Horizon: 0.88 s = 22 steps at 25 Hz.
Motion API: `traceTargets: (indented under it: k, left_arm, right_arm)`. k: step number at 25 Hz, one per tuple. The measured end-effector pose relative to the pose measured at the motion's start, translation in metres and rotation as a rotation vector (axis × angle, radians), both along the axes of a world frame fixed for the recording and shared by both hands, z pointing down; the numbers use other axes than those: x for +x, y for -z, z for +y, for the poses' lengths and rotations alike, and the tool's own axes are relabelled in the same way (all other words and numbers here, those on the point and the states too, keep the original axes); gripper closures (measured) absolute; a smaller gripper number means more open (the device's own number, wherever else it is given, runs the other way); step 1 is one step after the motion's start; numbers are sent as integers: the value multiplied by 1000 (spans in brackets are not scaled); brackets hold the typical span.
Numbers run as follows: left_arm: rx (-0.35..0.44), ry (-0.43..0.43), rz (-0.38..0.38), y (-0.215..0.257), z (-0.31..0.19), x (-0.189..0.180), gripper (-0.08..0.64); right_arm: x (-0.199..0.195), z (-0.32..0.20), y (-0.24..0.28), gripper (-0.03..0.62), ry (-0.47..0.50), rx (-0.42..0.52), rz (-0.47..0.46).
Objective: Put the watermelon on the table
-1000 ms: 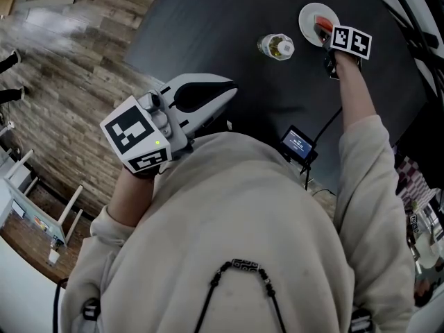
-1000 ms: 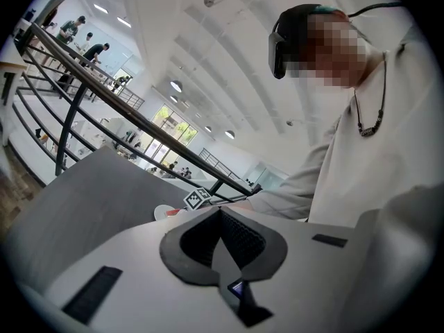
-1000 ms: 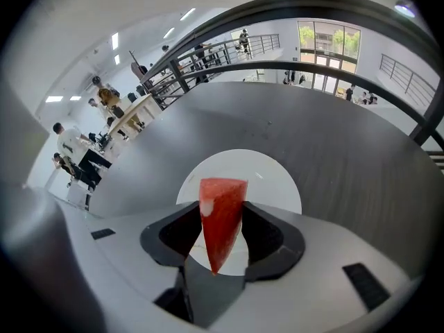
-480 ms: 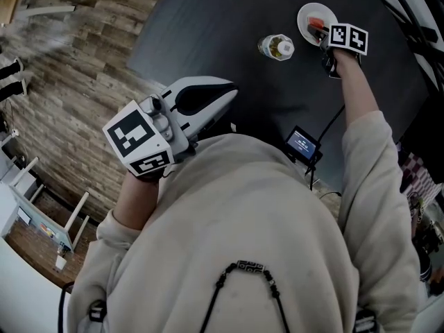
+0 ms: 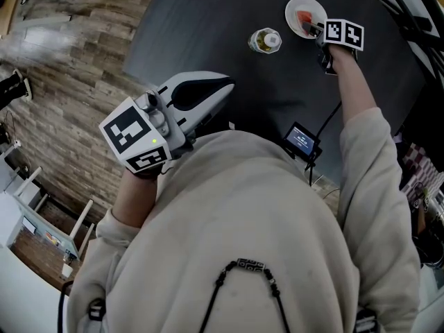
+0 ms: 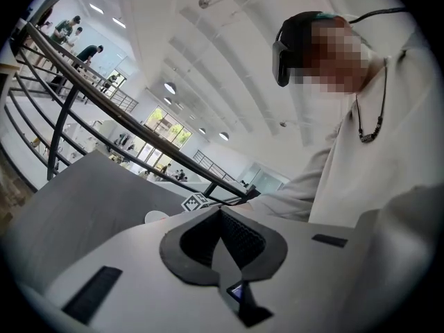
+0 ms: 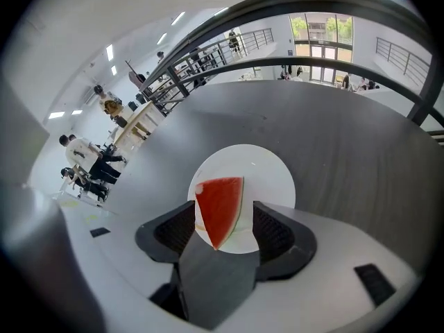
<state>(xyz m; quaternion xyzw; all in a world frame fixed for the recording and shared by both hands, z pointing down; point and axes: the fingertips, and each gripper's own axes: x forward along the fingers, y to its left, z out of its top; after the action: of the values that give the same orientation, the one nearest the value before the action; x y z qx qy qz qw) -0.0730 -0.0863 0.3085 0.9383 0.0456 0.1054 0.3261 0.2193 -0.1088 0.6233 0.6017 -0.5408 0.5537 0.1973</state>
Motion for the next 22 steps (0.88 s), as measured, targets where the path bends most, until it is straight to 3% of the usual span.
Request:
traceTargets:
  k: [6,11,16,19,22]
  left_arm:
    - [38,-58,27,7,8,15,554]
    - [71,-117,55,18,22,34,554]
    - [96,-177,68,28,40,54,554]
    - [115,-211,76,33,46,60,554]
    - [135,-242,90,42,52,60,554]
  right_arm:
    - [13,9,30,341,-33,76,12]
    - [12,22,91,354,-22,247,-52]
    - [-4,45,173,493,5,499,-189]
    - [-22,64,218,561,40,618,-194]
    - [-49,82,265,575,76,736,-191]
